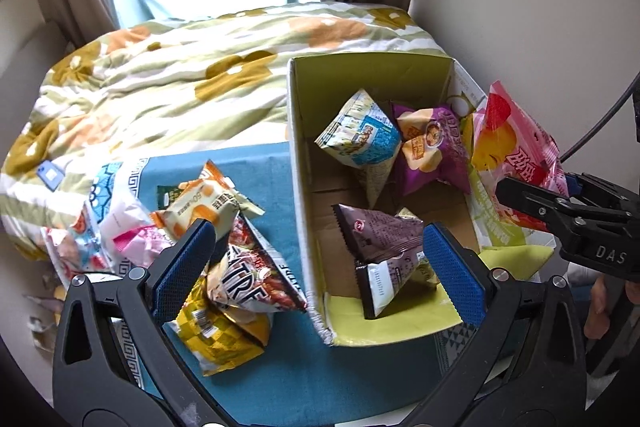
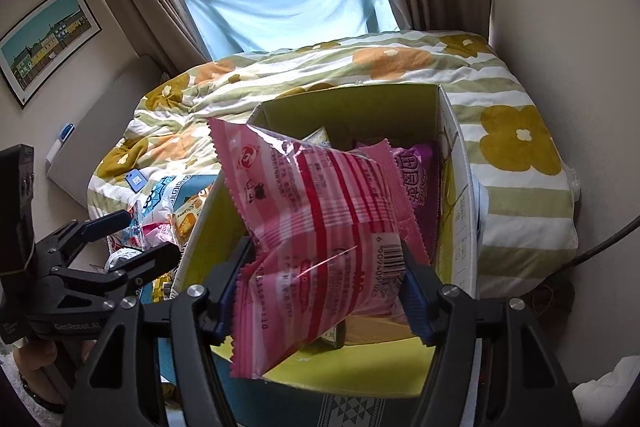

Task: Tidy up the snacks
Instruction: 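Open both tools to drop the brown and pink bags into the box, then withdraw both tools from the box back over the snack pile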

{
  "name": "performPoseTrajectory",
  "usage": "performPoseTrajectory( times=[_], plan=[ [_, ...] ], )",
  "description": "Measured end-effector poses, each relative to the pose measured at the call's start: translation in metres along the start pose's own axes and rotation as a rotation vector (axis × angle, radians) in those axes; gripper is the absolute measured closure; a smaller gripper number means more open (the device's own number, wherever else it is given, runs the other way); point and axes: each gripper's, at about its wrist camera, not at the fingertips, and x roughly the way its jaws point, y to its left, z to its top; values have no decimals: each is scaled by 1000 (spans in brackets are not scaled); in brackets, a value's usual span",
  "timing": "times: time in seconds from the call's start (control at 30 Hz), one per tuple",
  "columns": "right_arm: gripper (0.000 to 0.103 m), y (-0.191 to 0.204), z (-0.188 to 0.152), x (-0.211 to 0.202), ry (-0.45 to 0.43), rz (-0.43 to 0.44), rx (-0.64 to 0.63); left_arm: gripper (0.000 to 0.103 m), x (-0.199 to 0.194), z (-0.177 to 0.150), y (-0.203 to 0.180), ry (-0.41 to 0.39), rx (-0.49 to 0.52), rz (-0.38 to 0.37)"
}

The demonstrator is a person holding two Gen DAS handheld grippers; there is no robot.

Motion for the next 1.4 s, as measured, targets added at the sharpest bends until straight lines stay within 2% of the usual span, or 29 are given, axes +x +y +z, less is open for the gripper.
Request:
performPoseTrajectory(
  times=[0.17,0.23,0.3,0.37,0.5,0.67,0.93,1.17,1.4],
  plan=[
    [40,-8,-7,19,33,-6,44,1,-1,-8,9,19,-25,11],
    [32,-12,-9,23,36,-11,61,1,-1,-11,12,25,-35,10],
    [10,-14,-10,24,29,-16,63,1,0,-14,13,30,-41,9],
    [2,-15,-12,21,18,-26,62,1,-1,-17,14,29,-46,8],
    [2,-15,-19,14,-12,-31,64,1,-2,-22,14,25,-55,-6],
    [2,-16,-23,5,7,-40,52,1,-8,-21,12,1,-70,-30],
    [2,-16,-20,-21,-32,-49,48,1,-41,-13,8,-85,-74,-17],
    [2,-3,-11,-50,-91,-35,15,1,-85,-14,14,-169,-93,40],
    [2,23,5,-71,-174,14,-57,1,-123,-30,37,-226,-126,142]
  ],
)
